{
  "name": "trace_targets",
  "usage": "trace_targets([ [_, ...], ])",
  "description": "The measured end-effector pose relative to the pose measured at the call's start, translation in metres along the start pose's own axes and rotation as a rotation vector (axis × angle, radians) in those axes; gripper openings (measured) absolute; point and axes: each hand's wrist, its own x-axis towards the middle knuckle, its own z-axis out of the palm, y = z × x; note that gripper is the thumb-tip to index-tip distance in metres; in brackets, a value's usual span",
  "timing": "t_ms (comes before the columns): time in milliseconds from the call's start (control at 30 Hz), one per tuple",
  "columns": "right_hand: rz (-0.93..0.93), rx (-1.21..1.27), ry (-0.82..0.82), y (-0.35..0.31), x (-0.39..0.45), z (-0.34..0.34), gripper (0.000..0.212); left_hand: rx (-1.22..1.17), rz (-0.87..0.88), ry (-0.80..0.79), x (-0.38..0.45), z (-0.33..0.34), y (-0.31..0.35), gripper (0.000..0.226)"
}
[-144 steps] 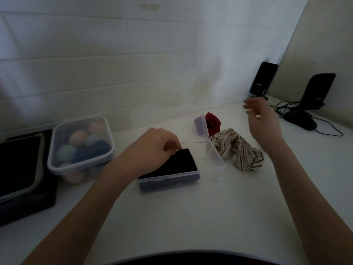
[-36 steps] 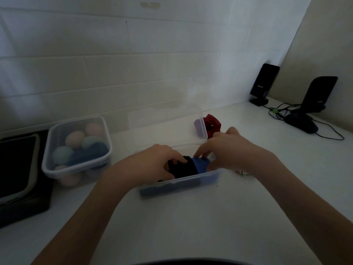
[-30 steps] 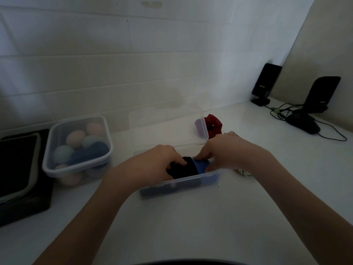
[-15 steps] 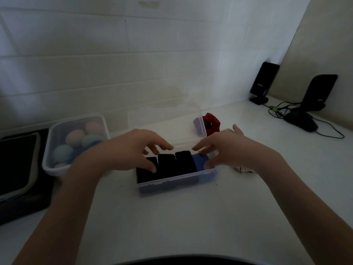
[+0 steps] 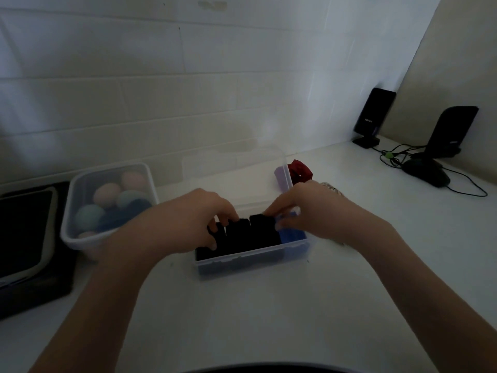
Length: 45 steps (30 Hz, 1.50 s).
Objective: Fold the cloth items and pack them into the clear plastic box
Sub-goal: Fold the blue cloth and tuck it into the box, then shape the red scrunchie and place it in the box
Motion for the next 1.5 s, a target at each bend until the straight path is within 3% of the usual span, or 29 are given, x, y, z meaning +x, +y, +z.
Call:
trace_targets([
  [133,-0.02,-0.072,-0.144,-0.001,0.009,0.016,0.042,0.141,-0.01,-0.057,0.004,0.011,0.005,0.05],
  [400,-0.094,-0.173,-0.22,-0.004,0.016,0.015,0.044,0.291,-0.023,-0.046,0.011,0.017,0.014,0.045],
  [667,-0.092,0.012,-0.329,0.005,0.017,0.007,0.04,0.122,-0.021,-0.084,0.01,0.012,0.002,0.05],
  [767,-0.038,0.248,-0.198,0.012,0.009,-0.001,0.031,-0.082,-0.028,-0.014,0.006,0.011,-0.004,0.045],
  [900,0.011,0.459,0.038,0.025,0.001,-0.016,0.018,-0.132,0.017,0.176,0.005,0.006,-0.006,0.035],
  [1000,0.097,0.625,0.234,0.043,0.007,-0.025,0.019,-0.179,0.025,0.351,0.003,0.002,-0.007,0.034],
  [1133,0.244,0.354,0.457,0.071,0.031,-0.016,0.027,-0.213,0.034,0.419,0.003,0.002,-0.005,0.033],
  [1200,0.324,0.203,0.396,0.086,0.046,-0.001,0.036,-0.218,0.03,0.408,0.005,0.004,-0.004,0.033],
  [1333,0.429,0.02,0.12,0.105,0.071,0.035,0.045,-0.225,0.021,0.354,0.009,0.01,-0.005,0.033],
  [1400,0.484,0.028,0.123,0.101,0.075,0.044,0.035,-0.25,0.012,0.332,0.01,0.013,-0.006,0.032],
  [1500,0.449,0.046,0.287,0.095,0.073,0.052,0.014,-0.267,0.014,0.333,0.012,0.016,-0.007,0.032],
])
